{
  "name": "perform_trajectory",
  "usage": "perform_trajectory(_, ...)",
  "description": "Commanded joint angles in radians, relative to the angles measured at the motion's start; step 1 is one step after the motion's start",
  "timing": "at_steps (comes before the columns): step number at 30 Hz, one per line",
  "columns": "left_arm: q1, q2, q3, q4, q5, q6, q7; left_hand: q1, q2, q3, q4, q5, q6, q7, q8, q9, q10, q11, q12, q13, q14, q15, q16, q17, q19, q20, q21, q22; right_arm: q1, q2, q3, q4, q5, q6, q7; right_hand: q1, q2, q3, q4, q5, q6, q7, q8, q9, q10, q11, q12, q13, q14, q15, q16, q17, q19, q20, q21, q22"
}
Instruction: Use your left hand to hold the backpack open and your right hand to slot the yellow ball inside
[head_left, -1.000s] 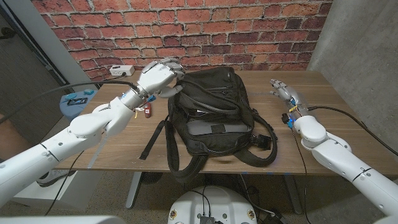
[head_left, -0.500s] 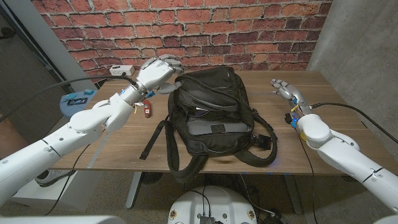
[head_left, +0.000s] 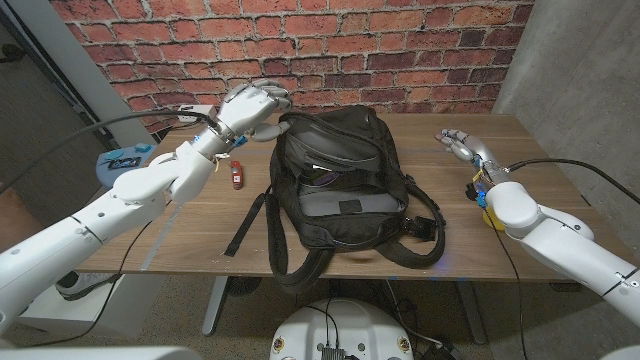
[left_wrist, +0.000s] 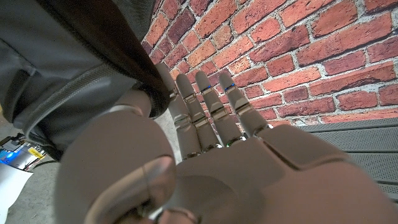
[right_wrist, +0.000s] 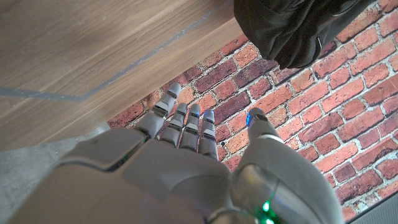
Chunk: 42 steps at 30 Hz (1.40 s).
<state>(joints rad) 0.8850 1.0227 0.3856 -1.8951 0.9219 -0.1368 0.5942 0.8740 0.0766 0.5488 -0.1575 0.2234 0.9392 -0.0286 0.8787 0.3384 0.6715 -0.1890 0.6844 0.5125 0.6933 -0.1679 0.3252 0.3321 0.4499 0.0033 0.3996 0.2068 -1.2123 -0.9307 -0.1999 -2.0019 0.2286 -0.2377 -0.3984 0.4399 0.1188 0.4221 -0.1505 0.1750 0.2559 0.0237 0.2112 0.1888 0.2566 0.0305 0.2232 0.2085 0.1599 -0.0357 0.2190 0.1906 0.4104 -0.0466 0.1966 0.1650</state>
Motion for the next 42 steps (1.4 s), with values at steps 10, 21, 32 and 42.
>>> perform_trajectory(10, -0.063, -0.100, 0.062, 0.070, -0.039, 0.005, 0.012, 0.006, 0.008, 0.004, -0.006, 0.004, 0.002, -0.001, 0.013, -0.007, 0.021, -0.001, 0.007, 0.007, 0.016, 0.000, -0.006, 0.003, 0.003, -0.002, 0.009, 0.002, -0.062, -0.094, 0.023, -0.116, -0.060, -0.220, 0.006, 0.025, -0.014, -0.006, -0.015, 0.006, 0.028, 0.003, 0.009, 0.004, 0.031, 0.009, 0.017, 0.012, 0.030, 0.004, 0.009, 0.002, 0.021, 0.001, 0.008, 0.006)
perform_trajectory(21, -0.084, -0.135, 0.094, 0.081, -0.055, 0.014, 0.000, 0.009, 0.004, 0.004, -0.008, 0.005, 0.005, 0.003, 0.019, -0.008, 0.026, -0.004, 0.007, 0.010, 0.028, 0.001, -0.005, 0.006, 0.003, -0.001, 0.013, 0.001, -0.094, -0.139, 0.029, -0.182, -0.089, -0.330, 0.003, 0.031, -0.017, -0.009, -0.015, 0.007, 0.038, 0.001, 0.011, 0.005, 0.040, 0.007, 0.020, 0.017, 0.037, 0.002, 0.009, 0.003, 0.028, 0.002, 0.008, 0.006)
perform_trajectory(32, -0.090, -0.150, 0.102, 0.084, -0.069, 0.034, -0.005, 0.011, 0.003, 0.004, -0.008, 0.005, 0.005, 0.007, 0.024, -0.008, 0.028, -0.001, 0.007, 0.013, 0.032, 0.002, -0.007, 0.008, 0.004, 0.000, 0.017, 0.001, -0.118, -0.202, 0.049, -0.249, -0.098, -0.437, 0.031, 0.036, -0.028, -0.015, -0.017, 0.006, 0.047, 0.003, 0.012, 0.005, 0.053, 0.012, 0.025, 0.022, 0.050, 0.005, 0.012, 0.004, 0.037, 0.009, 0.009, 0.007)
perform_trajectory(42, -0.100, -0.169, 0.112, 0.095, -0.084, 0.047, -0.007, 0.013, 0.001, 0.005, -0.008, 0.006, 0.004, 0.007, 0.026, -0.010, 0.032, -0.003, 0.009, 0.016, 0.036, 0.004, -0.009, 0.010, 0.003, 0.000, 0.019, 0.001, -0.140, -0.238, 0.053, -0.289, -0.101, -0.508, 0.044, 0.044, -0.041, -0.022, -0.019, 0.006, 0.057, 0.006, 0.012, 0.006, 0.061, 0.013, 0.027, 0.027, 0.062, 0.007, 0.013, 0.005, 0.044, 0.015, 0.009, 0.007)
